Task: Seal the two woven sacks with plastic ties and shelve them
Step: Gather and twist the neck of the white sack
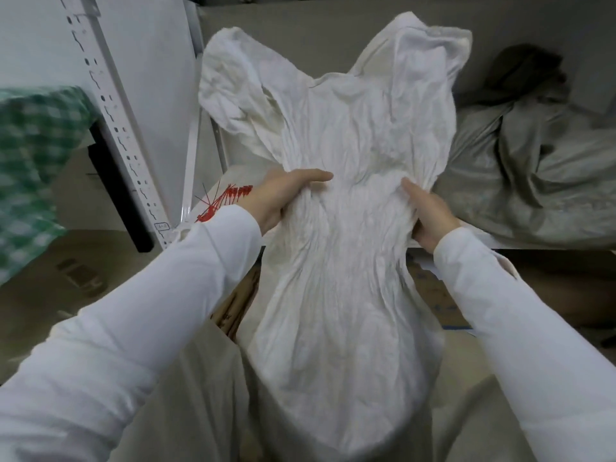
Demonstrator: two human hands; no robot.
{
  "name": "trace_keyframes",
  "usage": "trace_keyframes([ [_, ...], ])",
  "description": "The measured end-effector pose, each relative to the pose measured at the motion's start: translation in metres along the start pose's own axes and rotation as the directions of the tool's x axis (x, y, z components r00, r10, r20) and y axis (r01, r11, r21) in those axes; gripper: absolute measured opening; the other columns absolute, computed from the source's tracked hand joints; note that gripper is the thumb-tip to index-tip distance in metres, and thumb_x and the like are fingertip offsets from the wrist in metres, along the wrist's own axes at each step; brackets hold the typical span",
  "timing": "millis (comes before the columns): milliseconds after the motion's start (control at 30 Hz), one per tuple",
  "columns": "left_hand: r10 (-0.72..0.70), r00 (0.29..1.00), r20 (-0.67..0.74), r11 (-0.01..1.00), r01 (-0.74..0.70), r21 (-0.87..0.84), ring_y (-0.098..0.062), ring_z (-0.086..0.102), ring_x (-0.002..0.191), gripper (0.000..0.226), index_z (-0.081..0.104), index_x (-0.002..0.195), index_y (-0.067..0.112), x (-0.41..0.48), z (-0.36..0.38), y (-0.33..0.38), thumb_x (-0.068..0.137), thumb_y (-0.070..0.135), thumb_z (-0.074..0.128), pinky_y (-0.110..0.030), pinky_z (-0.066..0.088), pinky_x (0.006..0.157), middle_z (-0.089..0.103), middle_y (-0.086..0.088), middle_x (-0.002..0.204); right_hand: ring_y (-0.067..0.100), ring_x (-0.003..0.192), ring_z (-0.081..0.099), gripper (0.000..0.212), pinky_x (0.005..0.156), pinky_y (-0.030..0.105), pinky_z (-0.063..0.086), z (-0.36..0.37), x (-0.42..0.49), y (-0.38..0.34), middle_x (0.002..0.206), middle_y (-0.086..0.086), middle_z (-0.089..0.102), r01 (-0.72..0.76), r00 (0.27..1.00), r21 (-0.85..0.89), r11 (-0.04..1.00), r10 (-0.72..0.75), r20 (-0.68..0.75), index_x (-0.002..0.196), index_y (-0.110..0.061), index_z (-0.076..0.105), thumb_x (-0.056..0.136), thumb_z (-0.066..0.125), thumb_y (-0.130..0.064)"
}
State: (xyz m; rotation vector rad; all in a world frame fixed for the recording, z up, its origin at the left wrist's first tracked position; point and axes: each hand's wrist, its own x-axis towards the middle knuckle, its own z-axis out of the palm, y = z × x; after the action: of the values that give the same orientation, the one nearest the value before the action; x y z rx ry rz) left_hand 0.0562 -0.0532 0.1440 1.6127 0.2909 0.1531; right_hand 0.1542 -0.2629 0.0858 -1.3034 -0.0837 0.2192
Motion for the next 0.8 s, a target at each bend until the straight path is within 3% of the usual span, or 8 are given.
trace_keyframes([
  [100, 0.013, 0.980, 0.197, 0.999, -0.019, 0.029, -0.017, 0.070, 0.099, 0.034, 0.067, 0.116, 0.008, 0.000, 0.004, -0.003, 0.084, 0.019, 0.072, -0.023, 0.058, 0.074, 0.073, -0.006, 0.109, 0.018, 0.107, 0.067, 0.049, 0.095, 0.039, 0.052, 0.006, -0.010, 0.011, 0.118, -0.001, 0.069, -0.018, 0.932, -0.223, 0.975, 0.097, 0.349, 0.126, -0.020, 0.059, 0.080, 0.075, -0.023],
  [167, 0.050, 0.959, 0.278, 0.989, -0.086, 0.119, -0.015, 0.067, 0.107, 0.037, 0.064, 0.120, 0.016, 0.000, 0.003, -0.011, 0.084, 0.019, 0.073, -0.025, 0.055, 0.087, 0.072, 0.002, 0.114, 0.018, 0.111, 0.065, 0.062, 0.095, 0.038, 0.052, 0.009, -0.013, 0.019, 0.123, -0.001, 0.067, 0.029, 0.882, -0.393, 0.919, 0.162, 0.444, 0.132, -0.018, 0.052, 0.076, 0.078, -0.008],
  [300, -0.070, 0.954, 0.290, 0.847, -0.097, 0.522, -0.008, 0.059, 0.115, 0.068, 0.060, 0.126, 0.027, -0.001, -0.018, -0.037, 0.065, 0.039, 0.088, -0.029, 0.043, 0.104, 0.066, 0.013, 0.122, 0.026, 0.110, 0.062, 0.049, 0.094, 0.038, 0.049, 0.003, -0.007, 0.027, 0.122, 0.007, 0.063, 0.066, 0.984, -0.366, 0.928, 0.000, 0.177, 0.132, -0.005, 0.051, 0.085, 0.061, 0.006],
  [400, -0.137, 0.963, 0.232, 0.787, -0.036, 0.616, -0.010, 0.054, 0.112, 0.062, 0.053, 0.119, 0.028, -0.003, -0.027, -0.054, 0.068, 0.026, 0.088, -0.028, 0.042, 0.098, 0.059, 0.013, 0.119, 0.024, 0.105, 0.061, 0.045, 0.092, 0.037, 0.049, -0.006, -0.004, 0.022, 0.119, 0.007, 0.061, 0.082, 0.997, -0.181, 0.980, -0.079, 0.021, 0.132, -0.006, 0.051, 0.090, 0.049, 0.009],
  [467, -0.130, 0.966, 0.221, 0.795, -0.032, 0.606, -0.012, 0.053, 0.110, 0.063, 0.049, 0.128, 0.028, -0.003, -0.027, -0.056, 0.076, 0.016, 0.081, -0.027, 0.044, 0.093, 0.057, 0.010, 0.118, 0.025, 0.108, 0.061, 0.046, 0.087, 0.034, 0.052, -0.012, -0.002, 0.017, 0.121, 0.008, 0.061, 0.108, 0.993, -0.110, 0.988, -0.112, -0.031, 0.135, -0.005, 0.049, 0.092, 0.048, 0.009],
  [567, -0.102, 0.961, 0.257, 0.861, -0.044, 0.507, -0.014, 0.058, 0.116, 0.053, 0.056, 0.126, 0.023, 0.000, -0.026, -0.053, 0.079, 0.013, 0.077, -0.032, 0.046, 0.100, 0.063, 0.008, 0.125, 0.021, 0.102, 0.064, 0.045, 0.081, 0.028, 0.054, -0.011, -0.002, 0.016, 0.120, 0.008, 0.064, 0.145, 0.984, -0.063, 0.988, -0.150, -0.100, 0.134, -0.006, 0.052, 0.092, 0.049, 0.008],
  [667, -0.062, 0.953, 0.296, 0.933, -0.050, 0.357, -0.014, 0.063, 0.112, 0.059, 0.058, 0.129, 0.023, 0.003, -0.020, -0.061, 0.075, 0.015, 0.081, -0.036, 0.048, 0.100, 0.068, 0.008, 0.120, 0.018, 0.098, 0.066, 0.038, 0.089, 0.033, 0.054, -0.008, -0.003, 0.016, 0.113, 0.006, 0.068, 0.193, 0.965, -0.042, 0.980, -0.197, -0.171, 0.125, -0.007, 0.059, 0.090, 0.051, 0.006],
  [800, -0.019, 0.976, 0.218, 0.976, -0.029, 0.216, -0.014, 0.065, 0.109, 0.058, 0.060, 0.129, 0.016, 0.011, -0.003, -0.079, 0.075, 0.017, 0.081, -0.038, 0.048, 0.101, 0.069, 0.004, 0.118, 0.013, 0.090, 0.064, 0.034, 0.079, 0.023, 0.053, -0.003, -0.003, 0.019, 0.117, 0.007, 0.065, 0.084, 0.984, -0.087, 0.993, -0.096, -0.149, 0.129, -0.006, 0.055, 0.095, 0.052, -0.007],
])
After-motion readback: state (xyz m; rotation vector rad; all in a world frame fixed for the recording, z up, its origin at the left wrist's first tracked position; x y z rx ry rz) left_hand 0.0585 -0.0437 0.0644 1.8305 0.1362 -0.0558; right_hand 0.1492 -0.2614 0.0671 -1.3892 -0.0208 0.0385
